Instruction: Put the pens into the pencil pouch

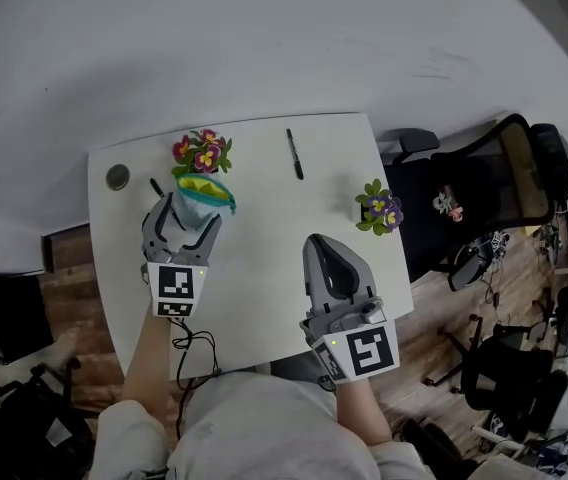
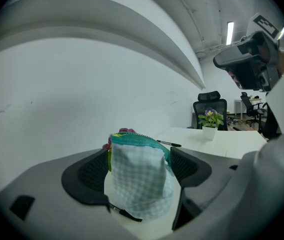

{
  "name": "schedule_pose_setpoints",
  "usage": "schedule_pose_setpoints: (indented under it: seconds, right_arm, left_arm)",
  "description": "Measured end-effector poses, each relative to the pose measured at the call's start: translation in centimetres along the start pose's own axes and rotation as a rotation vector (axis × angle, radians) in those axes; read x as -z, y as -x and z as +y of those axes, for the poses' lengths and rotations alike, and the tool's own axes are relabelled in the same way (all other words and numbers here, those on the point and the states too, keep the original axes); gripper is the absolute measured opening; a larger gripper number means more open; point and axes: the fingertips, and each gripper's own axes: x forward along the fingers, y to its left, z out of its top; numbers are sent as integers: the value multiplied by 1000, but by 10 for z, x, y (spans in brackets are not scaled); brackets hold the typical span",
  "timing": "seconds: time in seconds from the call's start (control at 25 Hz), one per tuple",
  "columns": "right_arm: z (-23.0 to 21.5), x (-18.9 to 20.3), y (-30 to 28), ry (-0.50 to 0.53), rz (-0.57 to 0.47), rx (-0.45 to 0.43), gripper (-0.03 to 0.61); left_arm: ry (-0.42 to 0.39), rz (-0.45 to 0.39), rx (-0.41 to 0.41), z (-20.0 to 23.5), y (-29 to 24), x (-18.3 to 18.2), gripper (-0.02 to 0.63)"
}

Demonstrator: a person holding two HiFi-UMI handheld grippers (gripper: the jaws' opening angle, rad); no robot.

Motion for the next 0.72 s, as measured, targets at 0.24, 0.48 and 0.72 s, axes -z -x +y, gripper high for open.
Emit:
schedule_pose_setpoints:
  seconds: [0.24,0.48,0.72]
  right_arm:
    - [-2,4,-1,4,17,27,28]
    - [-6,6,-4,8,27,38,28]
    - [-10,9,-5,11,40,42,28]
  left_arm:
    - [-77,32,7,-4,-17,13,374]
    - [-128,104,-68,1,-34,28,374]
    - [-87,42,-105,6,-34,18,262]
